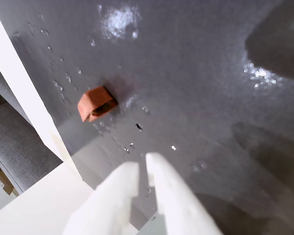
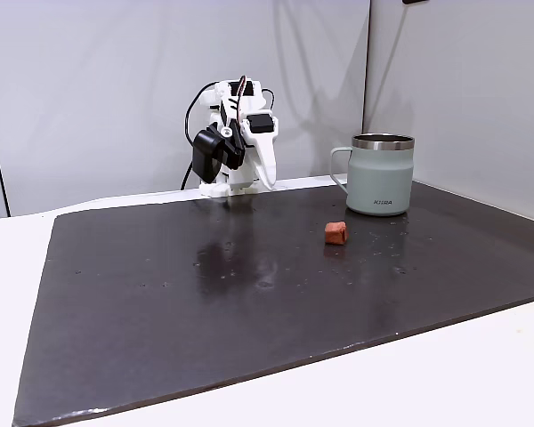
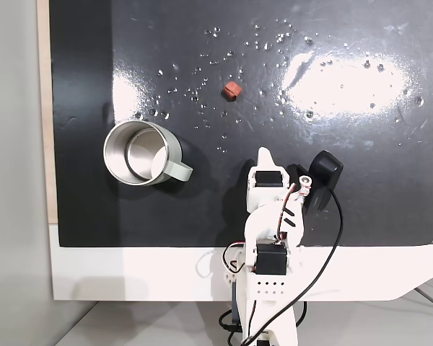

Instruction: Grasp a cube and put it in the cup.

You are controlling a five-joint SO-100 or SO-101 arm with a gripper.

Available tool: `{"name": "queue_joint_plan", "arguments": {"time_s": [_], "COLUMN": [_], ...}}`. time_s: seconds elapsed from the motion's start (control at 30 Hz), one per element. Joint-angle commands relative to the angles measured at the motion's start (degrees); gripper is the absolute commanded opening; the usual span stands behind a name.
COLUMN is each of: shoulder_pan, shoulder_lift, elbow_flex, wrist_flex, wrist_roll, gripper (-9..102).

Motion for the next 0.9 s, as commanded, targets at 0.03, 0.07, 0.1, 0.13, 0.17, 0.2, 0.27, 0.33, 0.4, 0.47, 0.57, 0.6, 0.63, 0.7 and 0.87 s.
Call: {"name": "queue_joint_plan", "arguments": {"time_s": [0.03, 0.07, 0.1, 0.13, 0.17, 0.2, 0.27, 0.33, 0.4, 0.47, 0.57, 0.6, 0.63, 0.7, 0.87], "shoulder_pan": [-0.5, -0.5, -0.5, -0.5, -0.4, -0.2, -0.2, -0.7, -1.1, -1.1, -0.9, -0.9, -0.9, -0.8, -0.6], "shoulder_lift": [0.9, 0.9, 0.9, 0.9, 0.9, 0.9, 0.7, -1.8, -8.8, -17.6, -28.4, -31.3, -34.2, -40.3, -55.8], "elbow_flex": [-0.3, -0.4, -0.5, -0.8, -1.3, -2.4, -5.5, -10.0, -15.9, -22.9, -33.1, -36.3, -39.5, -46.1, -62.1], "wrist_flex": [-3.0, -2.9, -2.5, -2.2, -1.9, -1.4, 0.3, 1.3, 1.4, 1.4, 1.5, 1.7, 1.9, 3.2, 8.0], "wrist_roll": [0.0, -0.3, -1.0, -1.6, -2.1, -2.7, -3.4, -3.8, -3.8, -3.2, -2.7, -2.7, -2.9, -3.4, -5.9], "gripper": [0, 0, 0, 0, 0, 0, 0, 0, 0, 0, 0, 0, 0, 0, 0]}}
